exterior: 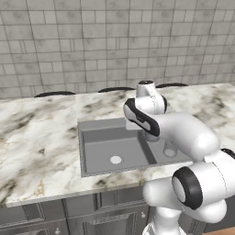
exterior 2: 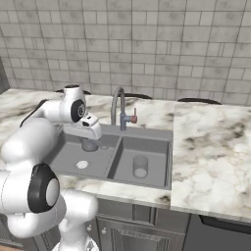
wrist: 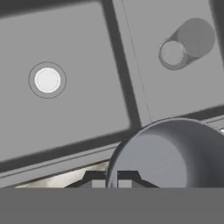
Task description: Move any existing items from the left basin to the right basin for drying. Then move the measuring cup from the counter to the left basin of the sink for washing.
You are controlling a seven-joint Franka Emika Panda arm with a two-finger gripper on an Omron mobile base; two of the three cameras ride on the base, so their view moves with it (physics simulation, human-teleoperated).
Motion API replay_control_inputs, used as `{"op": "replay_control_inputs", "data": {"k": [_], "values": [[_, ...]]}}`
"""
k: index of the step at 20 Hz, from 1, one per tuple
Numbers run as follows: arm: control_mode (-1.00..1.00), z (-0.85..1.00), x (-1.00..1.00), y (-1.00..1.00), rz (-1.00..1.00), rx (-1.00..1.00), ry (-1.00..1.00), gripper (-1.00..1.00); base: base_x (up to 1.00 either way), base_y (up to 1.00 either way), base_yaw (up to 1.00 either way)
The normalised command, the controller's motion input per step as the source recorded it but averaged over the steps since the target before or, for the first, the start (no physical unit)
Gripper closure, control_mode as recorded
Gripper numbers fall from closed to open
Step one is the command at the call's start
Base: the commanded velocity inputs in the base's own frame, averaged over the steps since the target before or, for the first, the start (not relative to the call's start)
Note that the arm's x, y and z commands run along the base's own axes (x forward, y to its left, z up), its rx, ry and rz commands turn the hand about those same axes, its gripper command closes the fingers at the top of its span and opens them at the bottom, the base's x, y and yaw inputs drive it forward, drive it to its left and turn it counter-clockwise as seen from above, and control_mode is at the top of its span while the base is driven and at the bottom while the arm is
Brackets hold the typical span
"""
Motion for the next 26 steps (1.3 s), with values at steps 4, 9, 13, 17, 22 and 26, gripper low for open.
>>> {"op": "replay_control_inputs", "data": {"k": [4,9,13,17,22,26], "values": [[-1.0,-0.2,0.24,0.41,0.07,0.0,0.0,1.0,0.0,0.0,0.0],[-1.0,-0.2,0.26,0.34,0.06,0.0,0.0,1.0,0.0,0.0,0.0],[-1.0,-0.25,0.28,0.32,0.05,0.0,0.0,1.0,0.0,0.0,0.0],[-1.0,-0.31,0.27,0.32,0.05,0.0,0.0,1.0,0.0,0.0,0.0],[-1.0,-0.31,0.22,0.26,0.05,0.0,0.0,1.0,0.0,0.0,0.0],[-1.0,-0.33,0.19,0.21,0.05,0.01,0.0,1.0,0.0,0.0,0.0]]}}
